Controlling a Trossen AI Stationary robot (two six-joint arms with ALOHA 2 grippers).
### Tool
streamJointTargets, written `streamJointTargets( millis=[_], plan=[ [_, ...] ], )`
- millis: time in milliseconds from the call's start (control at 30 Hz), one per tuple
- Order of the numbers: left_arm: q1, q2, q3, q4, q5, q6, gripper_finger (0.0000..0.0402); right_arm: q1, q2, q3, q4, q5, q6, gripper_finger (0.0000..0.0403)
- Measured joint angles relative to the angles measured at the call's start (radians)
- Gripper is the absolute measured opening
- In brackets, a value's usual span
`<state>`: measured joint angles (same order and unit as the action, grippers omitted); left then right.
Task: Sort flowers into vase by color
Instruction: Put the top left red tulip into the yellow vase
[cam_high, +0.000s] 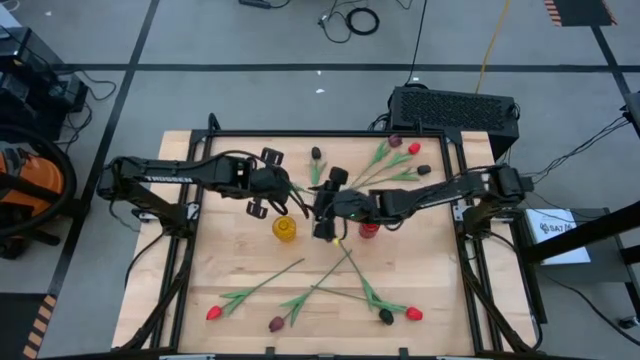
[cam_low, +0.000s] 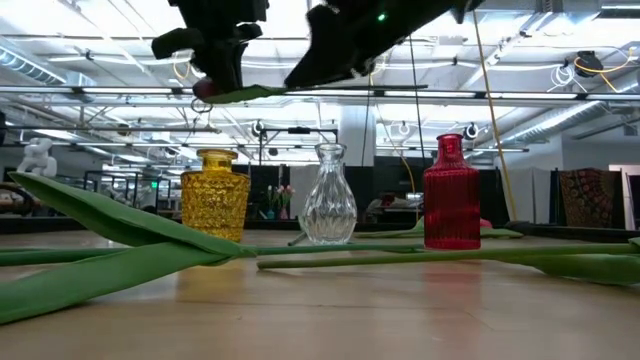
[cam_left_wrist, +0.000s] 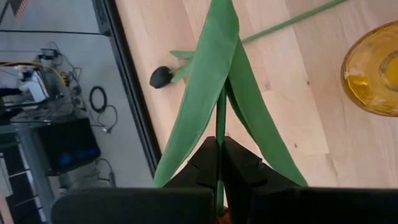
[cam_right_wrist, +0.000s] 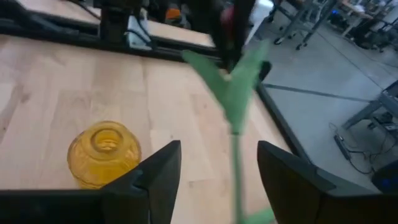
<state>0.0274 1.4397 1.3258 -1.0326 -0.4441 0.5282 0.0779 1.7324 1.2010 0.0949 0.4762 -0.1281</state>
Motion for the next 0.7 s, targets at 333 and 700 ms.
streamJointTargets(
  millis=[333, 700],
  plan=[
    [-0.018, 0.000, 0.000, -0.005, -0.016, -0.025, 0.0012, -0.011, 0.104, 0.092, 0.005, 0.076, -0.021, 0.0152],
    [-0.018, 0.000, 0.000, -0.007, -0.043, -0.025, 0.0012, -0.020, 0.104, 0.092, -0.017, 0.076, -0.020, 0.0026]
  ],
)
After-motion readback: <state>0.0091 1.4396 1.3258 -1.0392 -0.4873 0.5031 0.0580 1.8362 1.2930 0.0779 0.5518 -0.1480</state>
